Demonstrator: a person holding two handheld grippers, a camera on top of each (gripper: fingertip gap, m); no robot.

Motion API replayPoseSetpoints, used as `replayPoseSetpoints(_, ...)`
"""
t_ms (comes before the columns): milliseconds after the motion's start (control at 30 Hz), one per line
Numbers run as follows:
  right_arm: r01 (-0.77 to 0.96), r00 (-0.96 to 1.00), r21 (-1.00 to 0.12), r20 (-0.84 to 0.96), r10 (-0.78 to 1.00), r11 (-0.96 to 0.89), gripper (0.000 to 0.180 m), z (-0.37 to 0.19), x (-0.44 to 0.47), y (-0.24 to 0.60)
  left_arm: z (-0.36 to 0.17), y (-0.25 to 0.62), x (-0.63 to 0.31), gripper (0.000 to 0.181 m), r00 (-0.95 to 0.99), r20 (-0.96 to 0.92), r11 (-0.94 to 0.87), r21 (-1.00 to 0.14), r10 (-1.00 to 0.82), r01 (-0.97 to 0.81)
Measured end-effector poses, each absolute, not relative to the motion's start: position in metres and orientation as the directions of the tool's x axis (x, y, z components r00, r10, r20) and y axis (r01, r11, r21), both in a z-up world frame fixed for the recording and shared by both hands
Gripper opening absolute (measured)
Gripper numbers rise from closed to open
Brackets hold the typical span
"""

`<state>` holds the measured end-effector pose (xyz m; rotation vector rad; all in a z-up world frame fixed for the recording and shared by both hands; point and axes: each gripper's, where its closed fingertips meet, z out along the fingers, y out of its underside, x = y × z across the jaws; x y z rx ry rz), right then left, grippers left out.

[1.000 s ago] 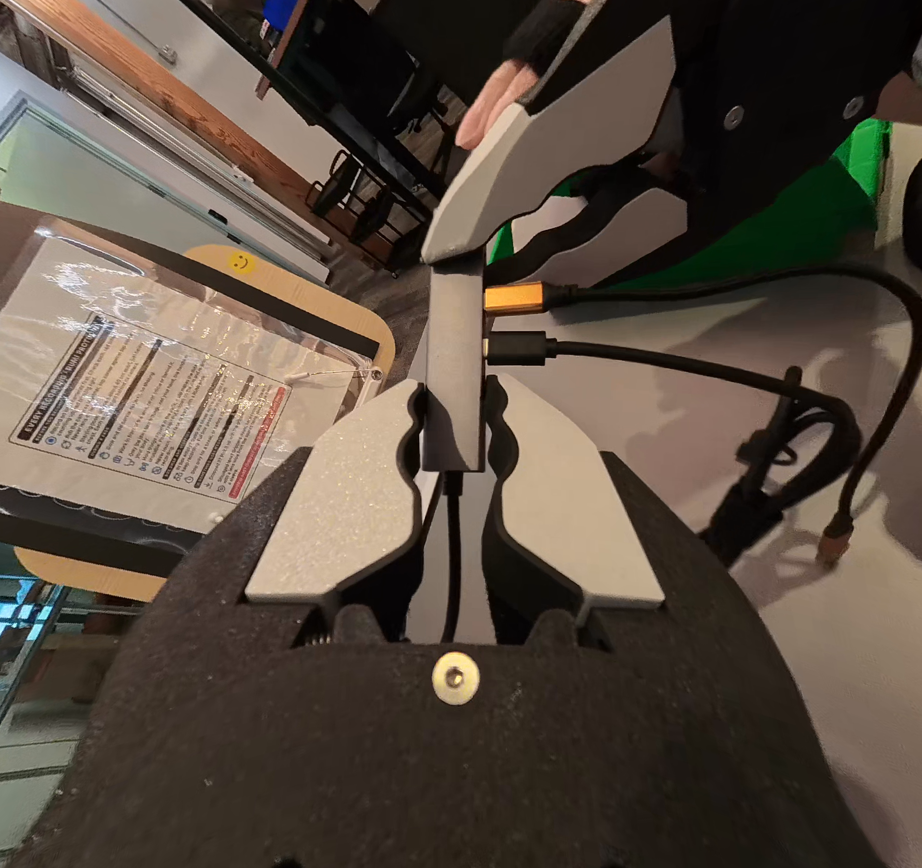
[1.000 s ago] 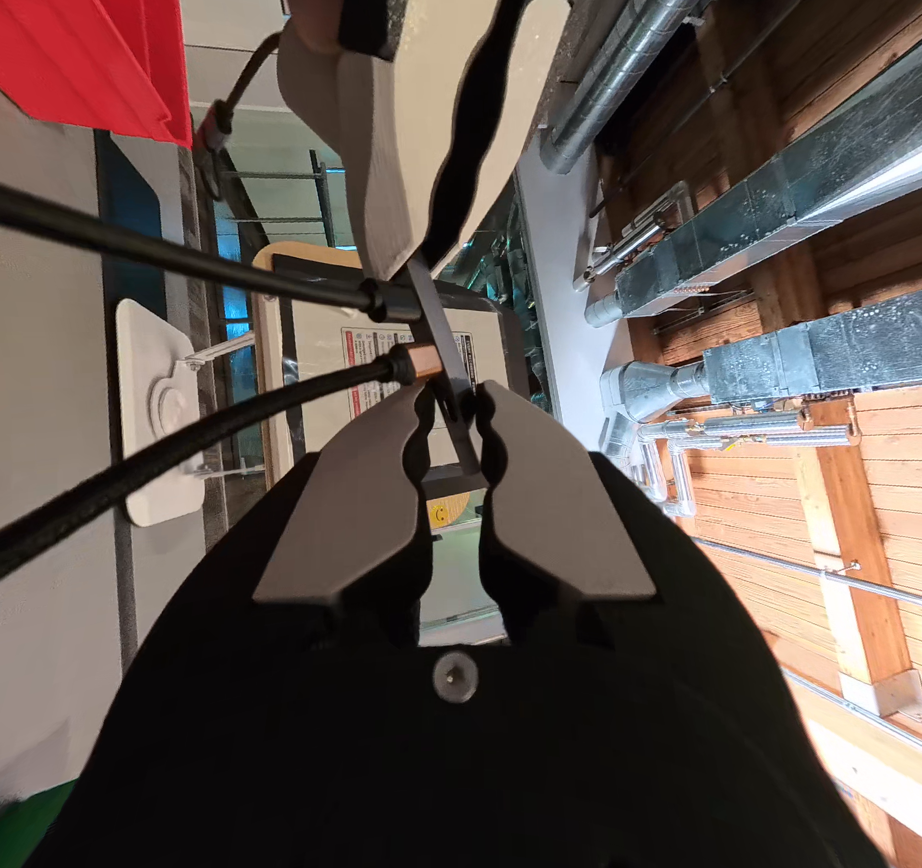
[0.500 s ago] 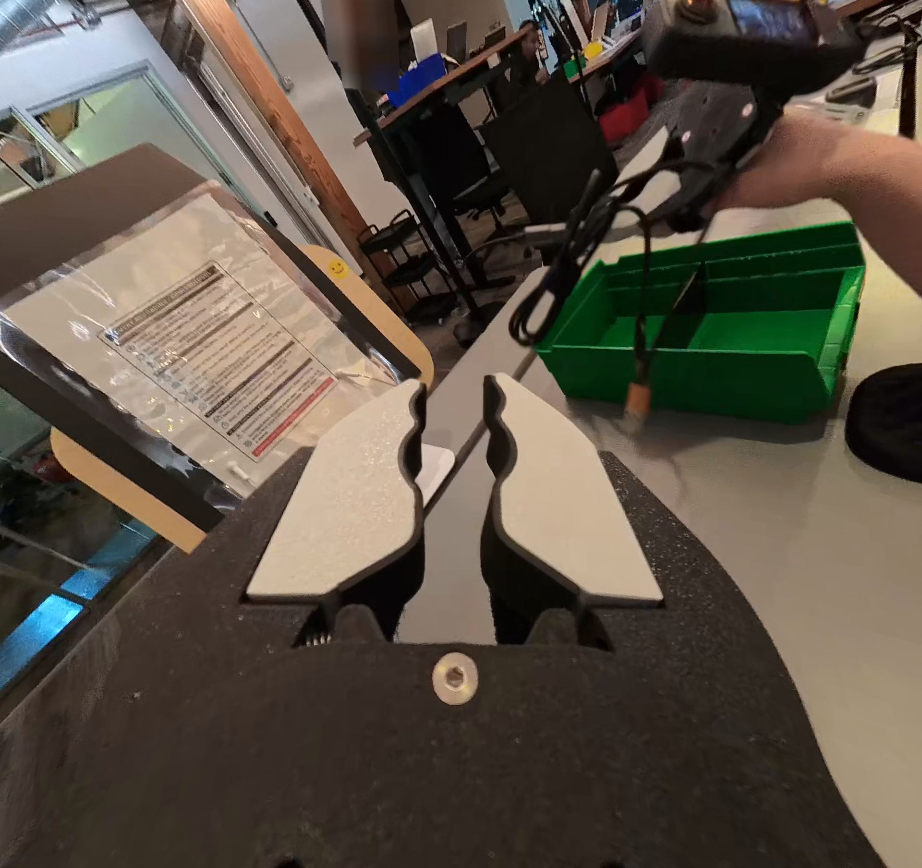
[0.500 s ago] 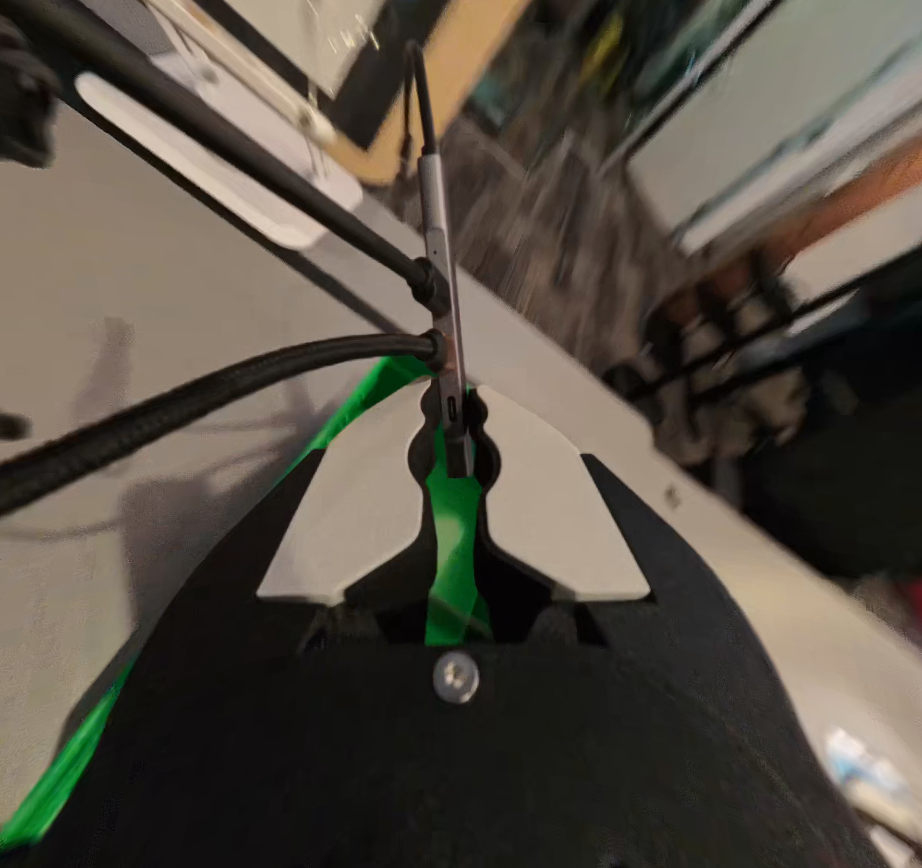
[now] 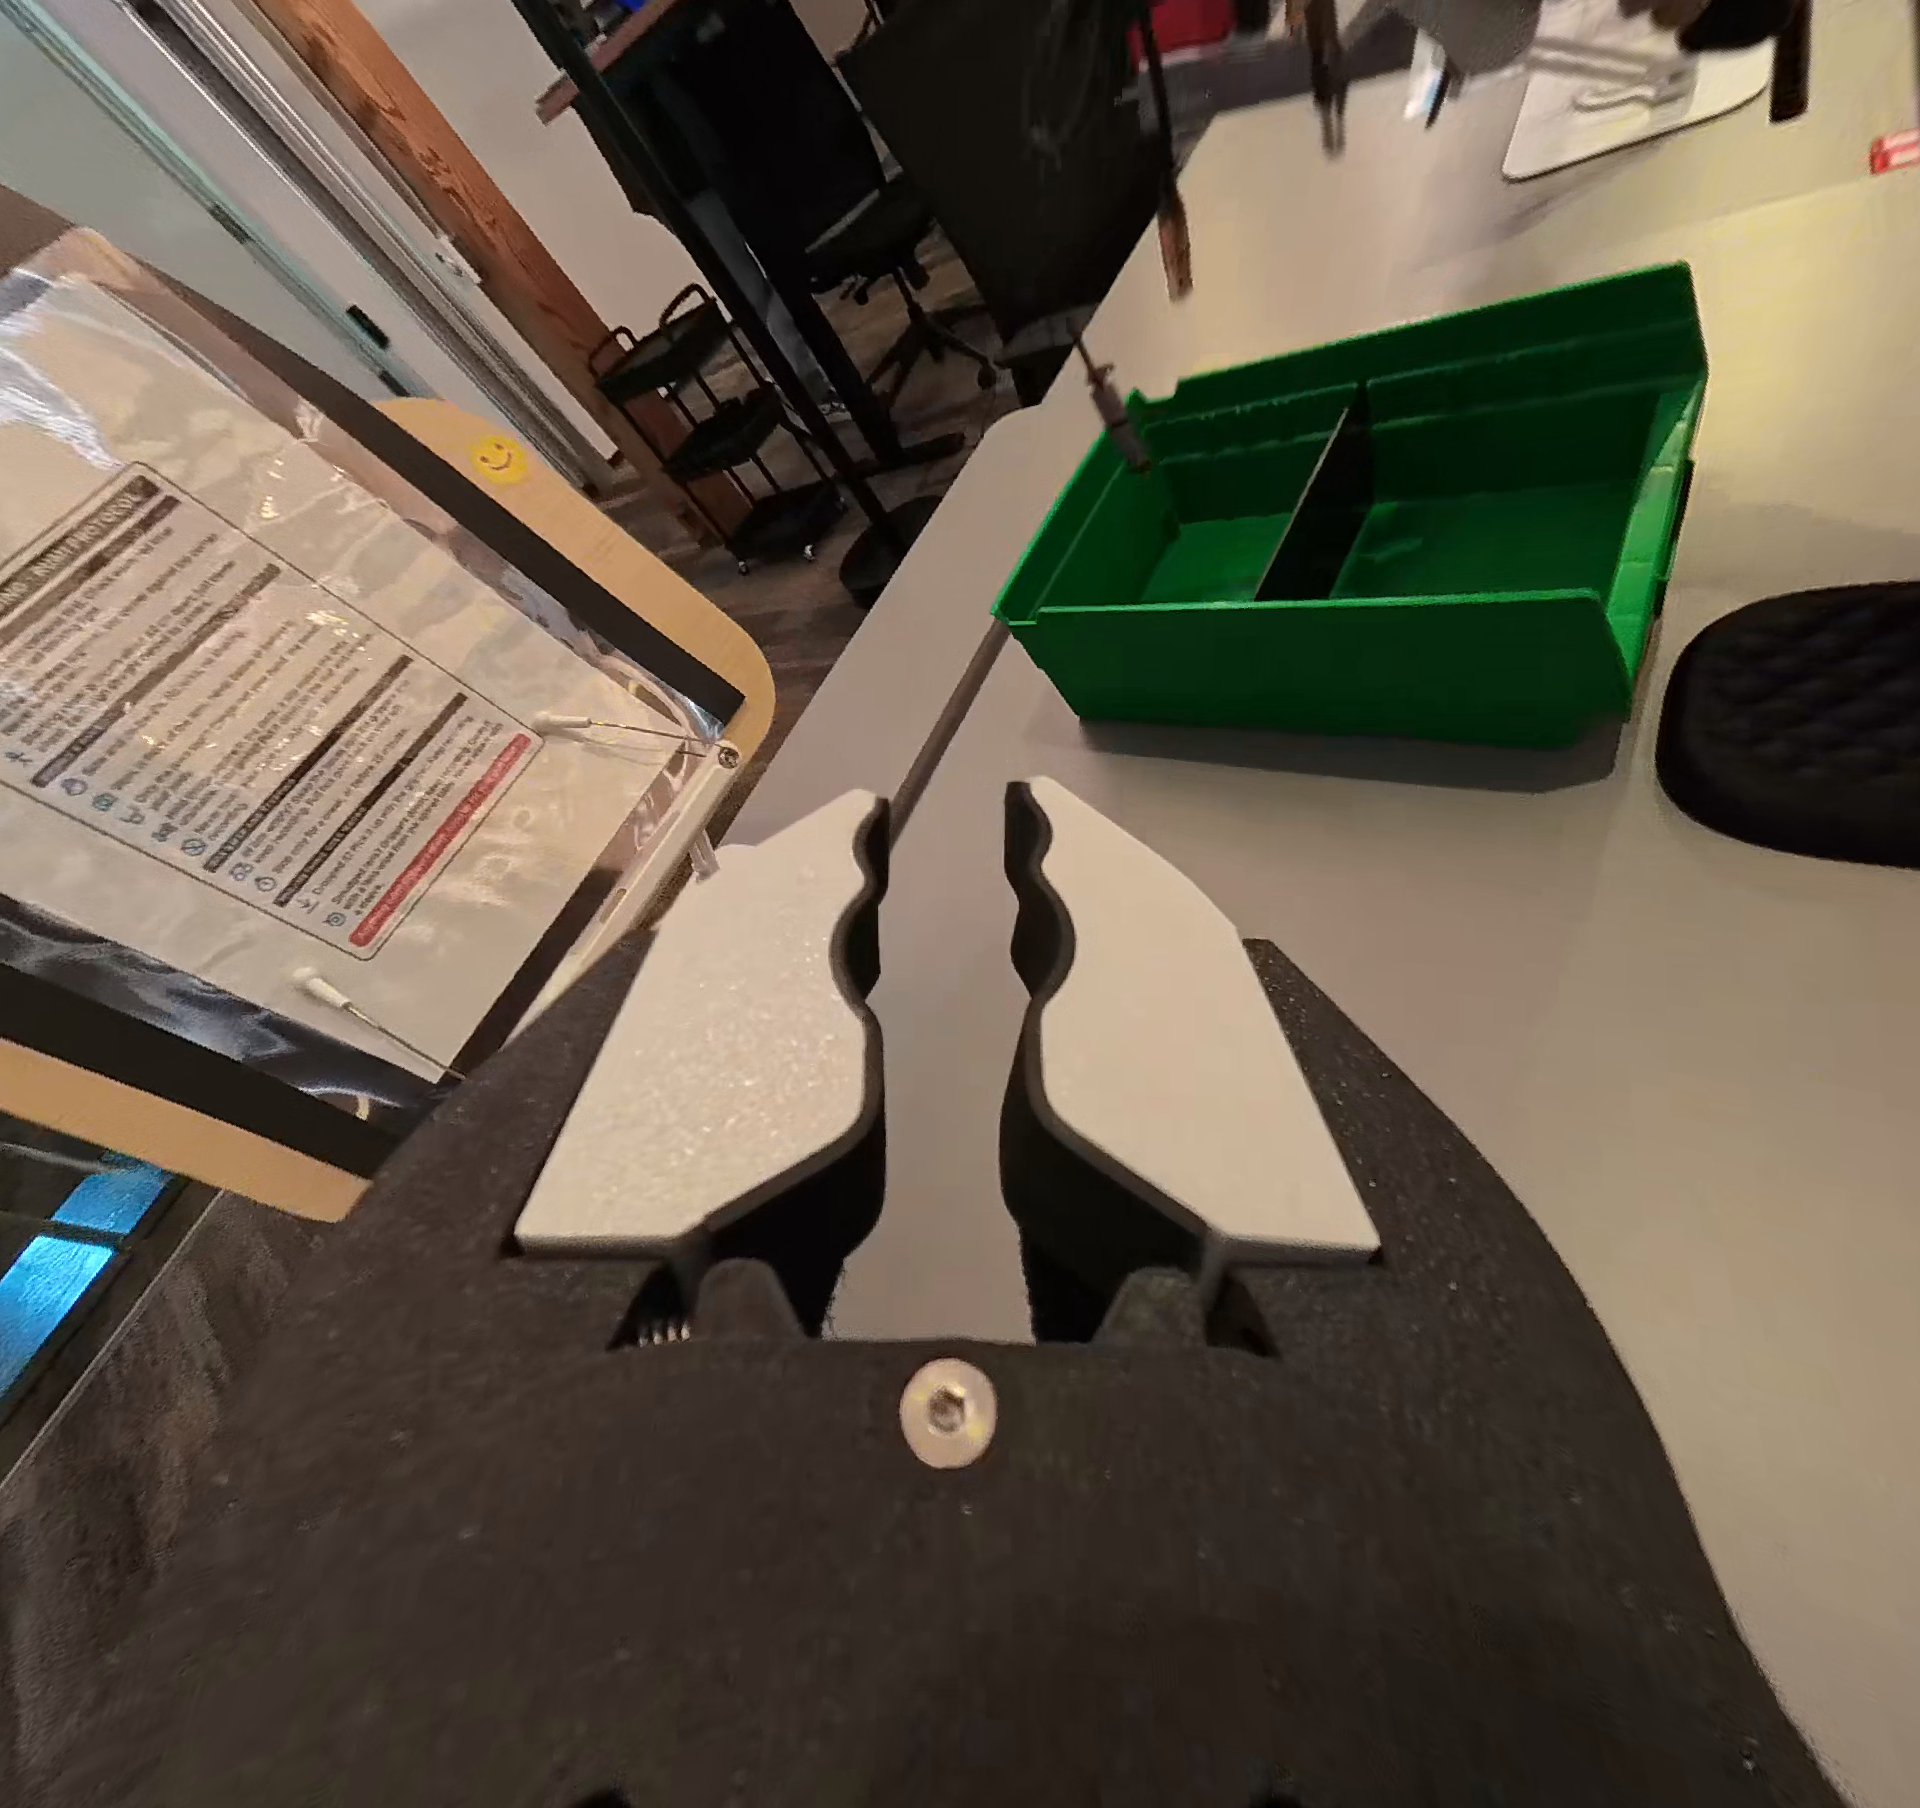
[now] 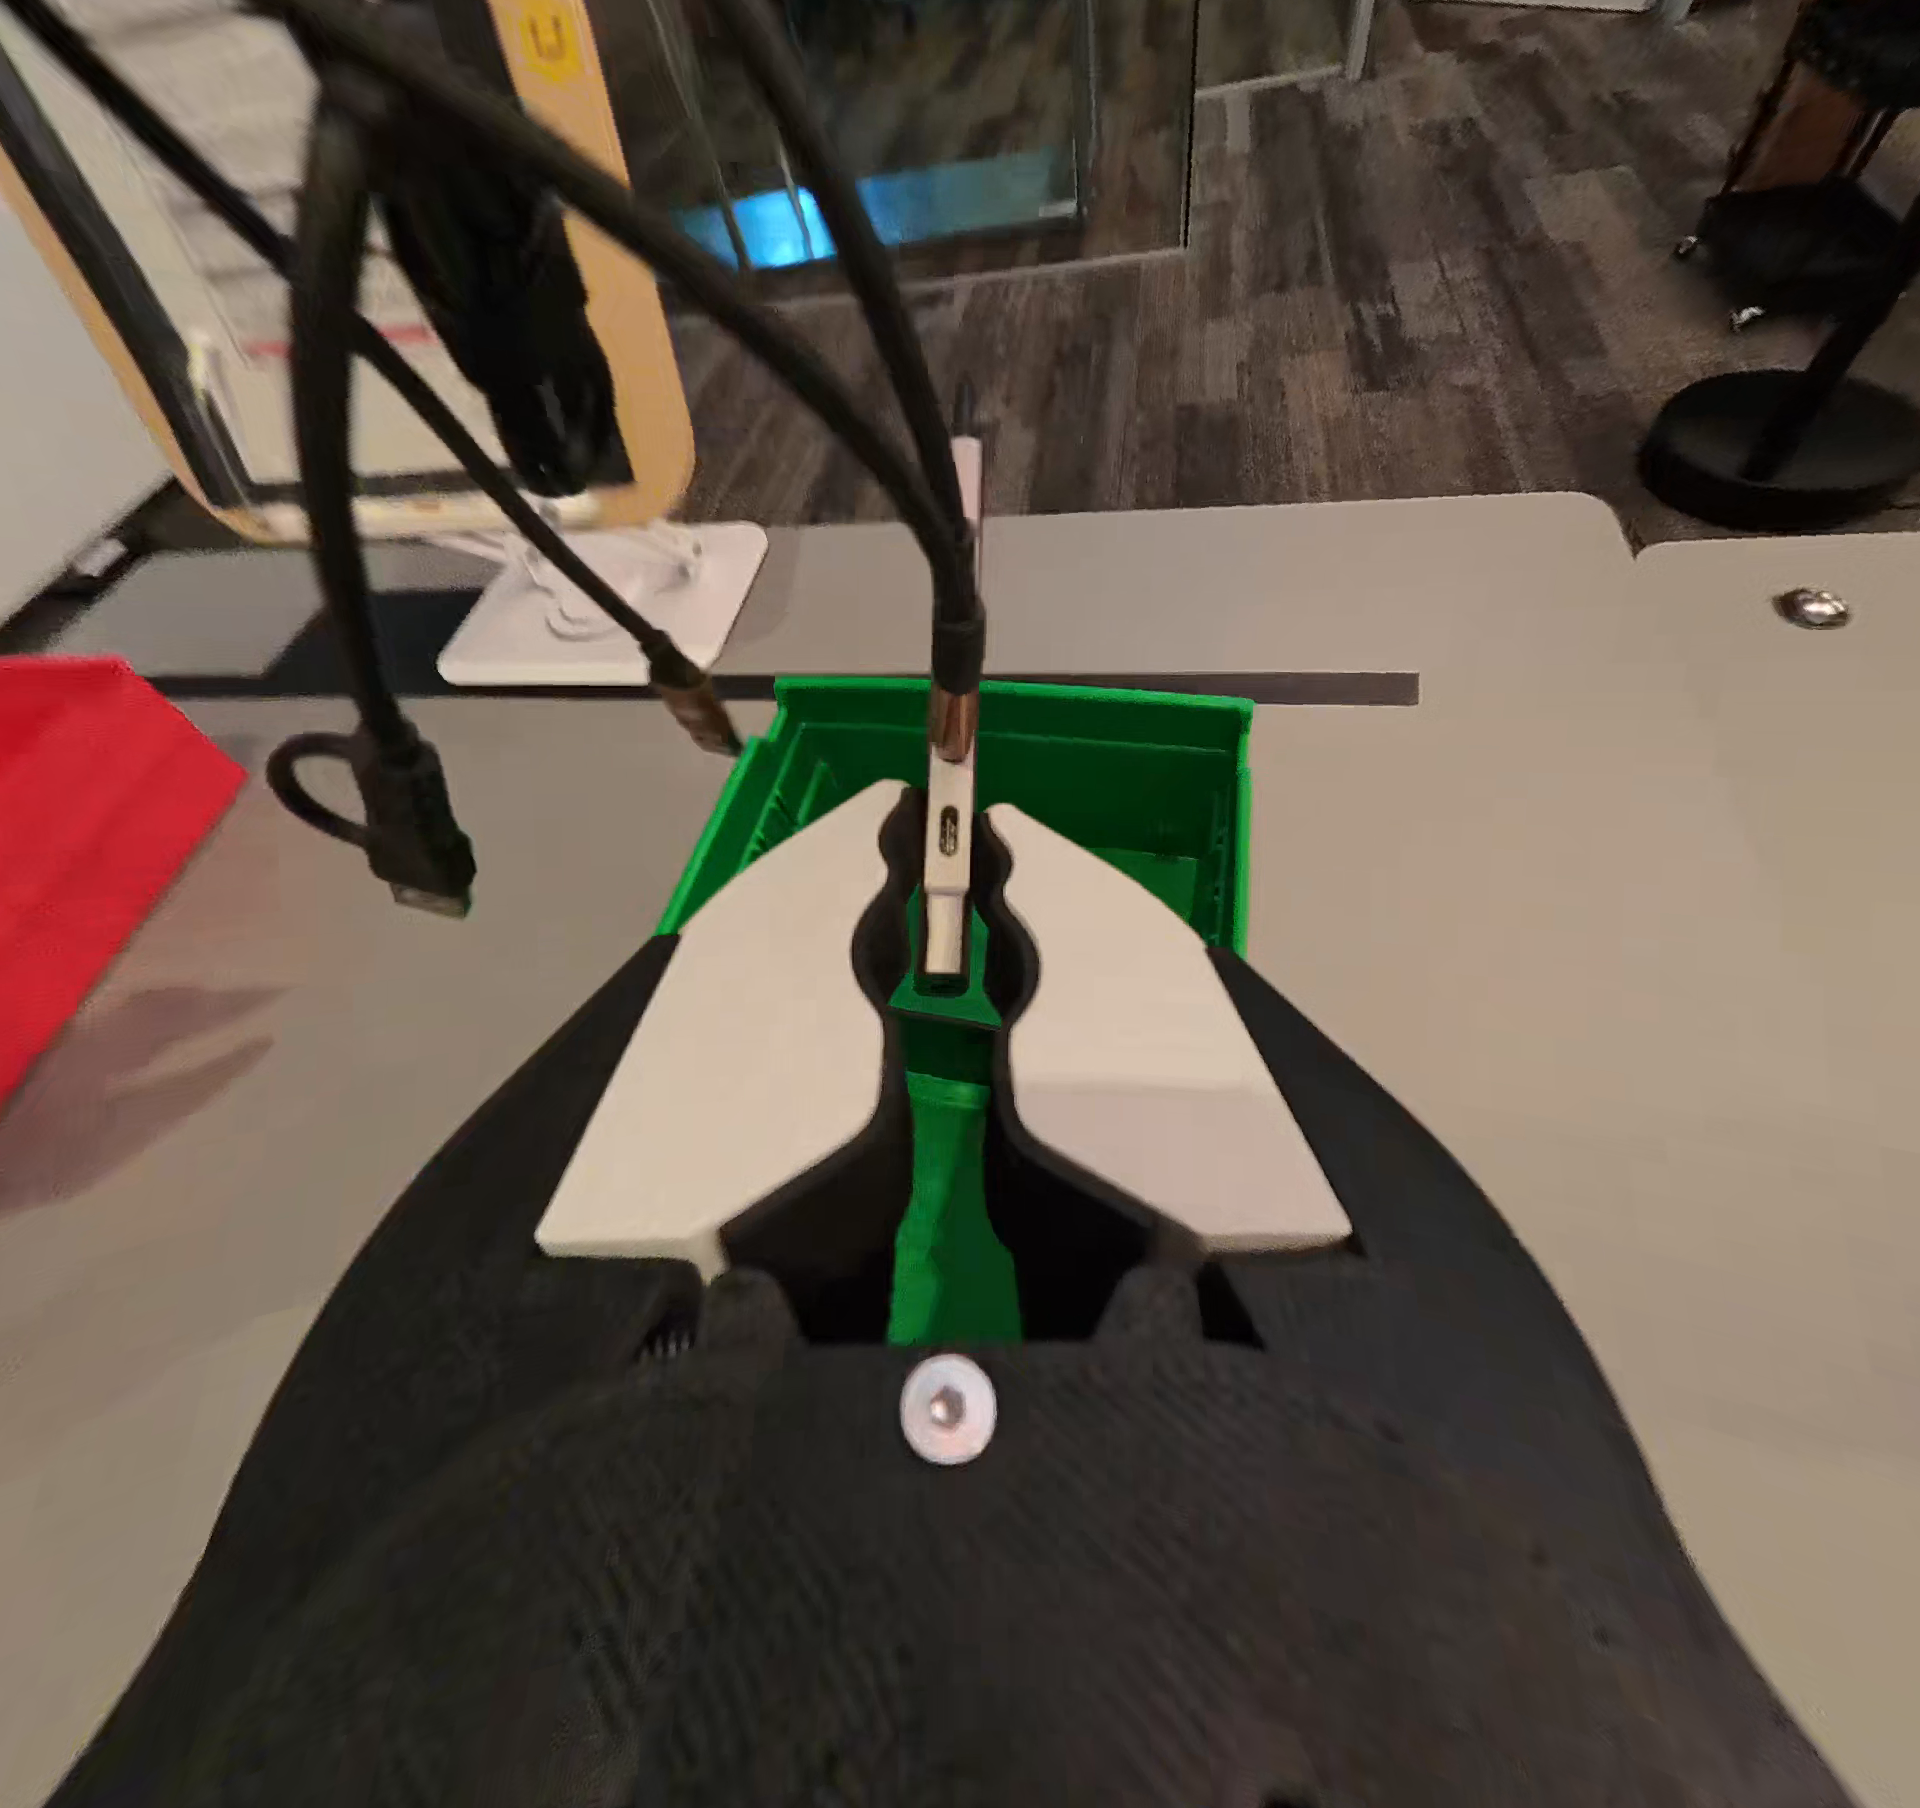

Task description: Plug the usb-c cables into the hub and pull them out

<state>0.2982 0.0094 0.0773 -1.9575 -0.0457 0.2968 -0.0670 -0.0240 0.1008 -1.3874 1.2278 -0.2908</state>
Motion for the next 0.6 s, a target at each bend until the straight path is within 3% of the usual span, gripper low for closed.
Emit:
replayPoseSetpoints(33,-0.129,0.963,-0.919,-0.206,0.175,-0.372,0.009,0.084,0.300,0.004,0.098,-0.024,-0.065,0.020,0.404,-0.478,0.254,-0.831,-0.780,-0.494)
replayPoseSetpoints(200,-0.142,0.960,-0.882,-0.233,0.155,-0.450,0.009,0.072,0.308,-0.012,0.087,-0.025,-0.056,0.019,0.372,-0.477,0.243,-0.815,-0.796,-0.526)
replayPoseSetpoints(400,-0.098,0.963,-0.759,-0.237,0.132,-0.644,0.009,0.009,0.303,0.024,0.075,-0.028,-0.046,0.018,0.333,-0.457,0.226,-0.806,-0.825,-0.548)
replayPoseSetpoints(600,-0.110,0.915,-0.626,-0.368,0.168,-0.772,0.010,-0.042,0.276,0.054,0.066,-0.031,-0.040,0.017,0.303,-0.449,0.217,-0.792,-0.841,-0.571)
